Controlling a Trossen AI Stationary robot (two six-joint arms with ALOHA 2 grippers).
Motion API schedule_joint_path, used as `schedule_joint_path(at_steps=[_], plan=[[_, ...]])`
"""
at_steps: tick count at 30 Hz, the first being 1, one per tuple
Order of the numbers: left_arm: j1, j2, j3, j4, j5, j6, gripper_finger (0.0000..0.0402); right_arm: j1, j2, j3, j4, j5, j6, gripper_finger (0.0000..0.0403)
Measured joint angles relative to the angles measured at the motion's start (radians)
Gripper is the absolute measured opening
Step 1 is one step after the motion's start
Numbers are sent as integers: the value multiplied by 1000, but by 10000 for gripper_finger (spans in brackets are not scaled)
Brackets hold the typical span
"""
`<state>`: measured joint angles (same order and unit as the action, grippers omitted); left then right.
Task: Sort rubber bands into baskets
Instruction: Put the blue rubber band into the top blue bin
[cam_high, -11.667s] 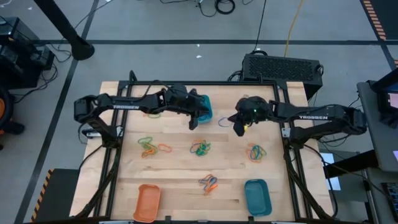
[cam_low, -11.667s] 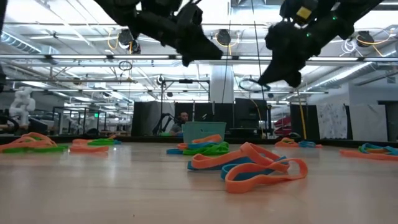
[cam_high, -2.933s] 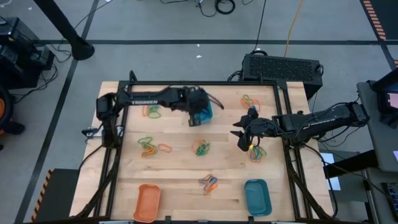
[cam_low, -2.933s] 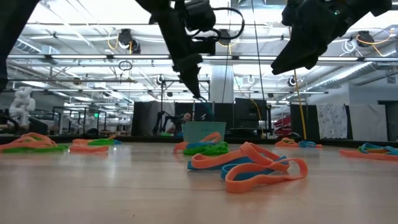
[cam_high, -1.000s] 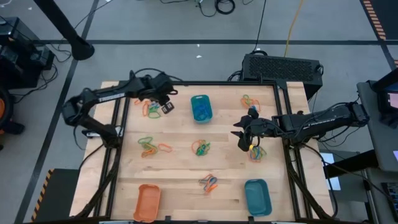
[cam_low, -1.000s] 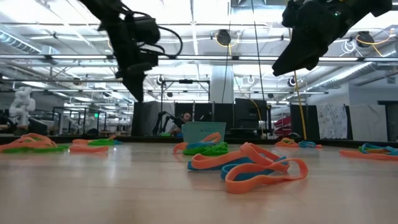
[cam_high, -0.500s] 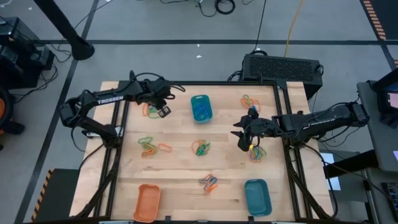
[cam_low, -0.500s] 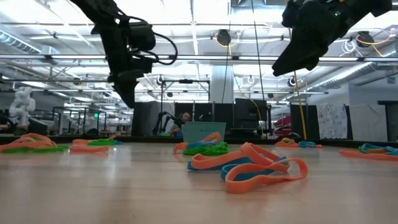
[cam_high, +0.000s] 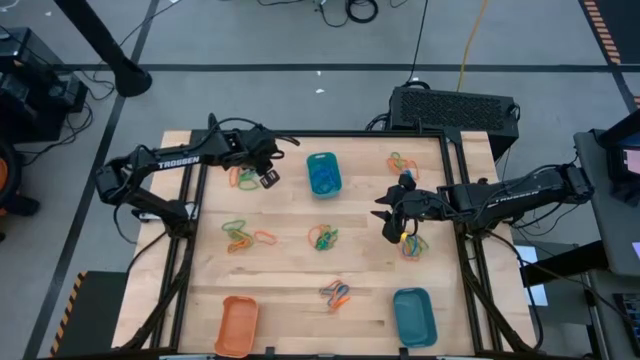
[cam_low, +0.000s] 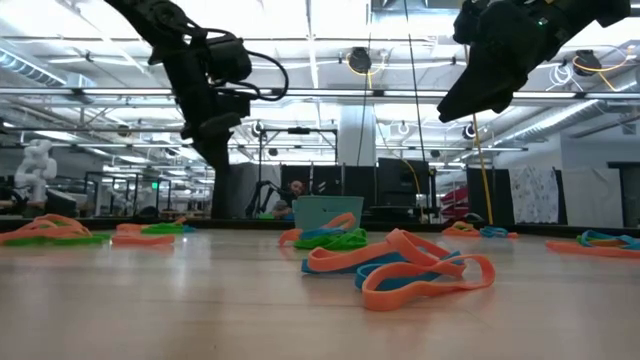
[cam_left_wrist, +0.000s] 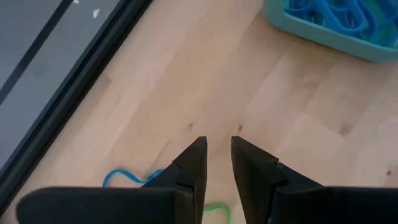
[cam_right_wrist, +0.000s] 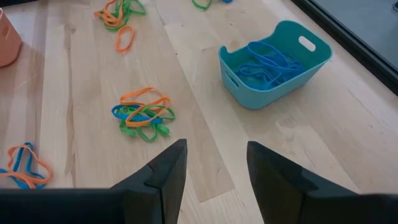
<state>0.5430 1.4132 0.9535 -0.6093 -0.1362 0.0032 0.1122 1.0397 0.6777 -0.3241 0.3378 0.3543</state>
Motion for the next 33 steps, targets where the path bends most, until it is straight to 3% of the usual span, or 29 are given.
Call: schedule_joint_path(at_steps=[33], plan=[[29, 0, -99, -54, -39, -119, 81, 0, 0, 0, 1, 0, 0, 160]])
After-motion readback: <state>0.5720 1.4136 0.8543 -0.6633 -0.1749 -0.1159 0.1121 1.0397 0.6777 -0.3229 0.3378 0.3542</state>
